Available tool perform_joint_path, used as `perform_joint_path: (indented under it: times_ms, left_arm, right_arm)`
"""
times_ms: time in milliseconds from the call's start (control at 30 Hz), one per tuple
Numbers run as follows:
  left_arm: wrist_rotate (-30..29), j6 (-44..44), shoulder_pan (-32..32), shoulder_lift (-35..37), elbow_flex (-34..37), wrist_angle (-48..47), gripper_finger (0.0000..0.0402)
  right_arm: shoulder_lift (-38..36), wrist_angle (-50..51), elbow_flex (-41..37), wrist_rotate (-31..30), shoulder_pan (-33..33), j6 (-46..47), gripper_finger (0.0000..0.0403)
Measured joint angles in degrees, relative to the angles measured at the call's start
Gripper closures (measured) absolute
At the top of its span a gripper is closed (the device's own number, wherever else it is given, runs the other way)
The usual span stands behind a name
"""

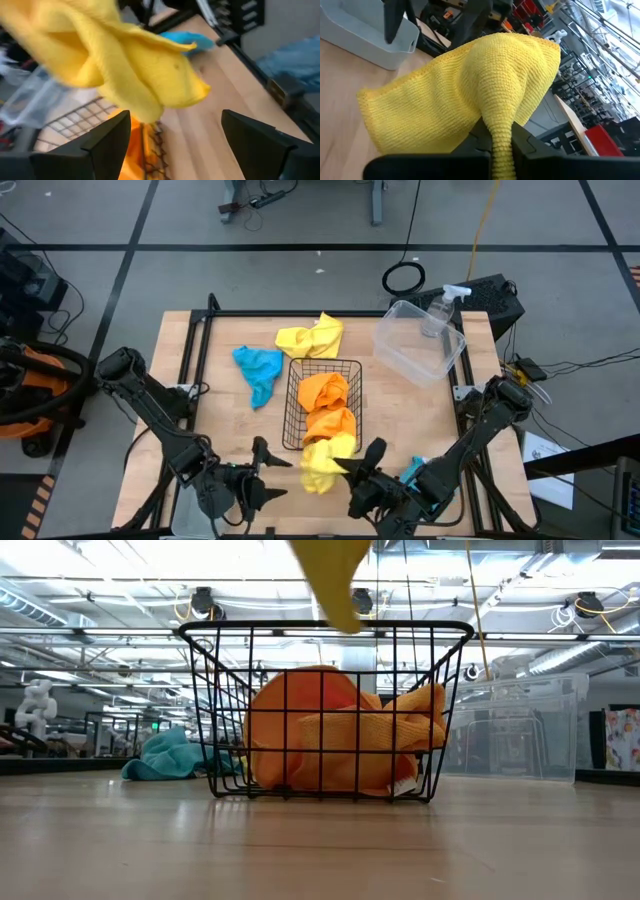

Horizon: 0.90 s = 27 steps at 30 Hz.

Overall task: Sort microfiber towel by color & place in baskets
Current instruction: Put the bottom yellow microfiber towel into the transparent bin

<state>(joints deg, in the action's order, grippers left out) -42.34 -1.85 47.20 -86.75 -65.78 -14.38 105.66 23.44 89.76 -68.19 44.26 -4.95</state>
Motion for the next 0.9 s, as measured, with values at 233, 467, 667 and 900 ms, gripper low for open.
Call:
perform_joint_path:
  times_ms: [233, 467, 667, 900]
  left_arm:
    - [-9.9, -13.1, -0.5, 0.4, 0.0, 22.5, 0.0087]
    - [5.6, -22.9, -3.5, -0.4, 0.0, 34.1, 0.0065]
    - [8.7, -28.7, -9.8, -3.9, 0.0, 38.1, 0.0043]
    - [4.5, -28.2, -13.8, -5.4, 0.0, 30.7, 0.0059]
  right_arm:
    - [-1.8, 7.5, 0.0, -0.7, 0.5, 7.3, 0.0397]
    - [-1.9, 12.9, 0.0, 1.2, -0.8, 14.7, 0.0397]
    - [-1.9, 11.6, 0.0, 3.0, -1.6, 14.4, 0.0397]
    - [-1.9, 11.5, 0.0, 3.9, -1.8, 14.4, 0.0397]
